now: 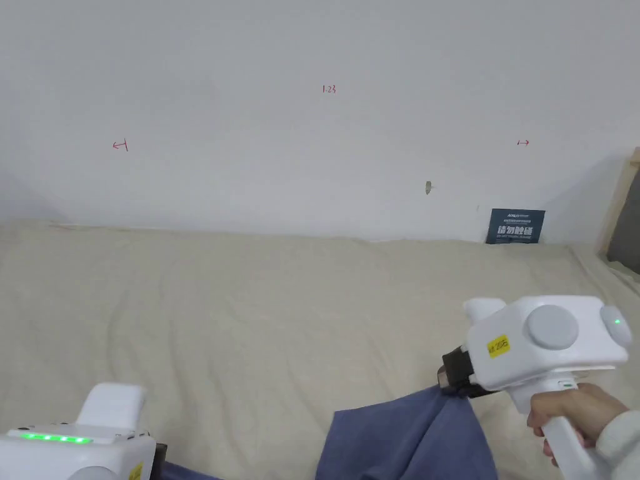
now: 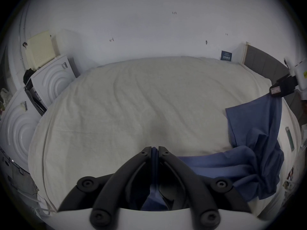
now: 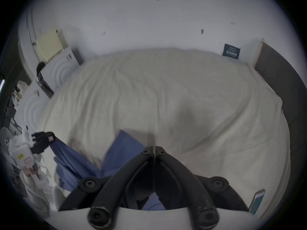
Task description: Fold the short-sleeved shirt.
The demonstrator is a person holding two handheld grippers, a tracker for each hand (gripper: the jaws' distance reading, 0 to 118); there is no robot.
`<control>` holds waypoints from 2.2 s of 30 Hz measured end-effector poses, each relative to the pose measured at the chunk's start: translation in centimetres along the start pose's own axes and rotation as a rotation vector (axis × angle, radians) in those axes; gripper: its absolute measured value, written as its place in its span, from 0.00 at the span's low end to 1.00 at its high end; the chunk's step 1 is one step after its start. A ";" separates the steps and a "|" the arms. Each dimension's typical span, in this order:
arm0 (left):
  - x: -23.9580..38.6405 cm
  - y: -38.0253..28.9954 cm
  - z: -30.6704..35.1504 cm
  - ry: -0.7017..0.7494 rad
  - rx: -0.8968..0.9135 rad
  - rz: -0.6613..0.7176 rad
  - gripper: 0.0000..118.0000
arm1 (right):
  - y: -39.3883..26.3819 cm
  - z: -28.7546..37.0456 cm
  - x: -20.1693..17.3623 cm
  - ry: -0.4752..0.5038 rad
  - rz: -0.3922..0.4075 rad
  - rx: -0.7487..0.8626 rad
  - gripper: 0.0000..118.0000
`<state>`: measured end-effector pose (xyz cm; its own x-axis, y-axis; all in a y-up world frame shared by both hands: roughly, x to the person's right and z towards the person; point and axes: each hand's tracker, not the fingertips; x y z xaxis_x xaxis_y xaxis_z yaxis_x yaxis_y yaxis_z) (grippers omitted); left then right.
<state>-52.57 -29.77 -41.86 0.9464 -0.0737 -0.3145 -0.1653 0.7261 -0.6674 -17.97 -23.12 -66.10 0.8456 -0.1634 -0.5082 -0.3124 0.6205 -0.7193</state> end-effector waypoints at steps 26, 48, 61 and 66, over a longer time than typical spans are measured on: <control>-1.0 17.1 15.8 0.055 0.356 -0.010 0.06 | 6.4 25.5 7.3 -0.112 -0.182 0.440 0.00; -3.2 39.9 14.9 0.033 0.509 0.021 0.06 | 20.6 34.1 6.5 -0.254 -0.211 0.635 0.00; -4.7 45.9 10.5 0.064 0.570 0.011 0.06 | 28.4 30.7 6.3 -0.295 -0.178 0.735 0.00; -4.6 42.7 5.3 0.071 0.472 0.007 0.05 | 26.5 23.9 7.7 -0.229 -0.189 0.656 0.00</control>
<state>-62.48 5.18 -65.32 0.9217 -0.1026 -0.3740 -0.0116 0.9567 -0.2910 -9.38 10.35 -77.78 0.9517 -0.1933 -0.2387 0.1123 0.9423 -0.3155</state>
